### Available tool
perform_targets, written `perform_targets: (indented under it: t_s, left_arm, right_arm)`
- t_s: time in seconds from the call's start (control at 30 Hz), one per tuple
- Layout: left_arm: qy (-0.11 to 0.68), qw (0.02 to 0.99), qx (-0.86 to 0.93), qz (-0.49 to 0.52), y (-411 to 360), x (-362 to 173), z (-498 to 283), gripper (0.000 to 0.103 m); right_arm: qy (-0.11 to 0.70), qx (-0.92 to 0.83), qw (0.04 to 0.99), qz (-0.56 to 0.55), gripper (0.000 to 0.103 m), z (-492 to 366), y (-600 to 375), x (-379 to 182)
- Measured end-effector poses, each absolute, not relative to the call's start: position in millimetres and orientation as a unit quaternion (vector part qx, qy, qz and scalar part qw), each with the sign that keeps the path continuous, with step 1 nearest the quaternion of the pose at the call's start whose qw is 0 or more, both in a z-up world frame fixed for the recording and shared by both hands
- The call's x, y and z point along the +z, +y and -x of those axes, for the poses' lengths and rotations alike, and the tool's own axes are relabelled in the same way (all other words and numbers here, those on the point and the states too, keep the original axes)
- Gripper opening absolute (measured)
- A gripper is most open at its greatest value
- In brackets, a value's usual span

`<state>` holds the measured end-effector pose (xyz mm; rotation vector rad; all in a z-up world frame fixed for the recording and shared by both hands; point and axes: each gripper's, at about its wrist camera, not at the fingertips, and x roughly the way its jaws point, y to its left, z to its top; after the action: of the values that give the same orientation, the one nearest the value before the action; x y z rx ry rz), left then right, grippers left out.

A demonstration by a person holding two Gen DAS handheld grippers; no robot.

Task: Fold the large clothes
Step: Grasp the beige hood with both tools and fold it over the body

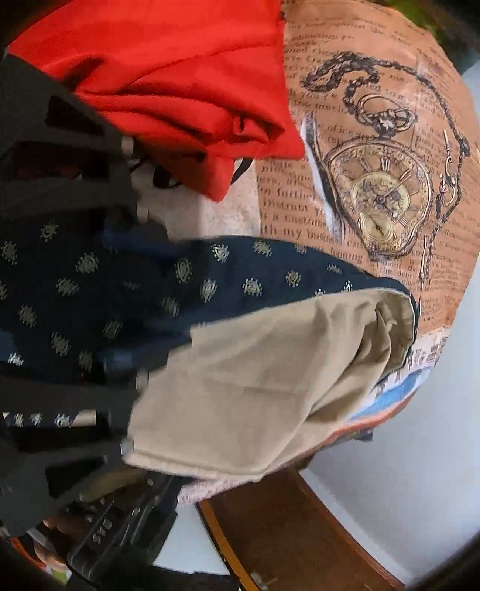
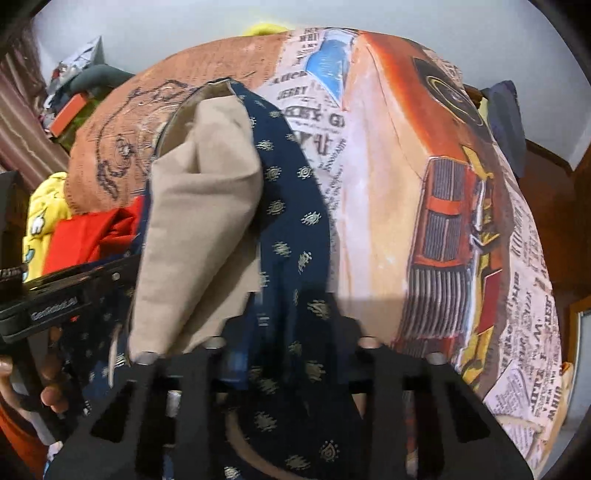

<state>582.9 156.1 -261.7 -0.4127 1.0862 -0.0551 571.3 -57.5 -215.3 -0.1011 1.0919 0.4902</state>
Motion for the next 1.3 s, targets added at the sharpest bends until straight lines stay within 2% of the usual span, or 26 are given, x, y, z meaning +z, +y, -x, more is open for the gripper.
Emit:
perform_targets:
  t_s: [0.07,0.13,0.47,0.67,0.97,1.3]
  left_arm:
    - [0.510,0.843,-0.022,0.171,150,-255,-579,0.012]
    - [0.505,0.851,-0.020,0.142,143,-245,-573,0.010]
    - [0.444,0.889,-0.073,0.084,117,-154,-502,0.009]
    - [0.430,0.897,-0.094,0.050,100,-125,-445,0.009]
    - [0.451,0.888,-0.087,0.006,85,-146,-373,0.009]
    - [0.487,0.870,-0.061,0.053,94,-202,-340,0.009]
  right_arm:
    - [0.511,0.229,0.827,0.056,0.012,-567,-56,-213]
    - [0.510,0.225,0.828,0.061,0.010,-562,-51,-211]
    - [0.470,0.254,0.843,0.061,0.009,-514,-67,-153]
    - [0.438,0.269,0.853,0.089,0.009,-456,-81,-124]
    - [0.447,0.265,0.847,0.110,0.009,-389,-99,-142]
    - [0.464,0.227,0.848,0.124,0.009,-356,-118,-177]
